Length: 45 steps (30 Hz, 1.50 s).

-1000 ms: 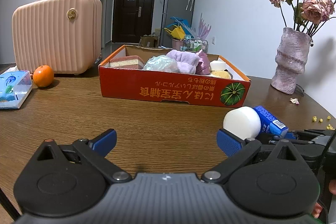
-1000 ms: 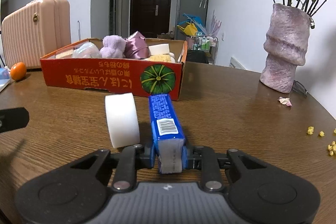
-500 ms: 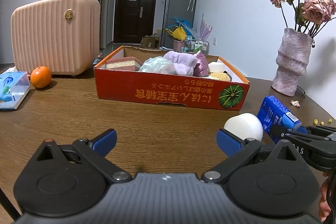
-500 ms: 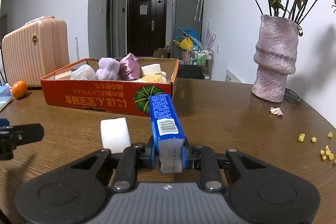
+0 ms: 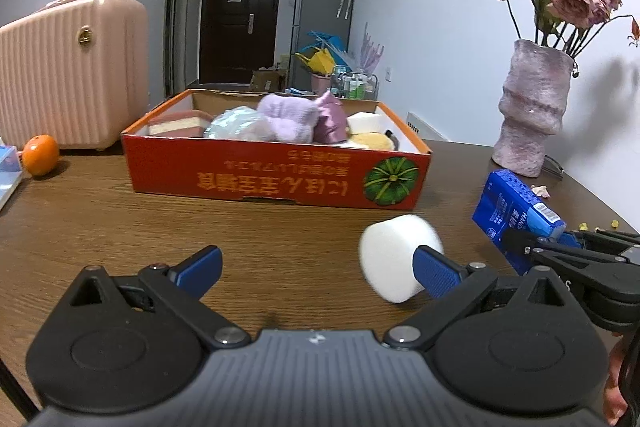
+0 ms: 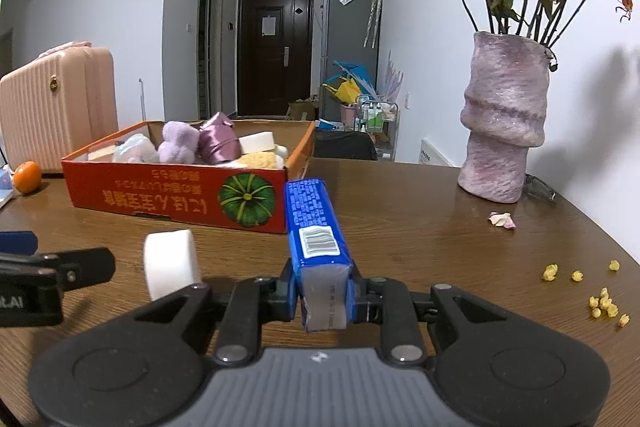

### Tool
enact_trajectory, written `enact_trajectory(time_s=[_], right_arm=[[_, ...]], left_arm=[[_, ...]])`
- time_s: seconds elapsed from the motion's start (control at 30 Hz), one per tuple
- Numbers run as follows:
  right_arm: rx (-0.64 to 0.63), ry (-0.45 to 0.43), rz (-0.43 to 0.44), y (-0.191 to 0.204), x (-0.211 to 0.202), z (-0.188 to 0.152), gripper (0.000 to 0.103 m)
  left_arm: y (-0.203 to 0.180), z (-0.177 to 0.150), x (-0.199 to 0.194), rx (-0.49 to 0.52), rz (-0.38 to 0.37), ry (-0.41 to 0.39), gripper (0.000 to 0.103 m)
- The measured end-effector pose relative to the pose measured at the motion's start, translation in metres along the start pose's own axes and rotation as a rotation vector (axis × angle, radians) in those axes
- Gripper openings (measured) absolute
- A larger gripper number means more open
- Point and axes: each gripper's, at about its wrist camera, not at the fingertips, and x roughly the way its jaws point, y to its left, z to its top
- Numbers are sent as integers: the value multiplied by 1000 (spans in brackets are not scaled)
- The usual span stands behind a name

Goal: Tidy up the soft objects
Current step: 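Grasp the white foam roll with the left gripper while the right gripper holds the carton, then carry the roll with the left gripper while the right gripper carries the carton to the box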

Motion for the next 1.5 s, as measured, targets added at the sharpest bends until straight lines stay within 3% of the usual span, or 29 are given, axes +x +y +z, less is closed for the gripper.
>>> enact_trajectory(time_s=[0.53, 0.8, 1.0, 1.2, 1.3, 1.37, 1.4, 1.5], right_arm=[[17, -22, -26, -42, 1, 2, 22], [24, -26, -37, -52, 2, 2, 22], [19, -24, -35, -51, 3, 0, 22], [10, -19, -36, -49, 5, -1, 22], [8, -17, -36, -49, 6, -2, 22], [8, -18, -35, -49, 6, -2, 22], [8, -18, -35, -49, 6, -2, 22], [8, -18, -36, -49, 6, -2, 22]], left_arm=[[-54, 1, 27, 36, 25, 21, 103], [-64, 5, 44, 10, 100, 47, 103], [-65, 6, 52, 1, 96, 70, 100], [-61, 6, 56, -5, 99, 95, 81], [-58, 6, 58, -10, 74, 118, 61], [-57, 6, 60, -11, 54, 137, 36], [-56, 6, 61, -13, 41, 148, 31], [-53, 6, 62, -23, 26, 162, 30]])
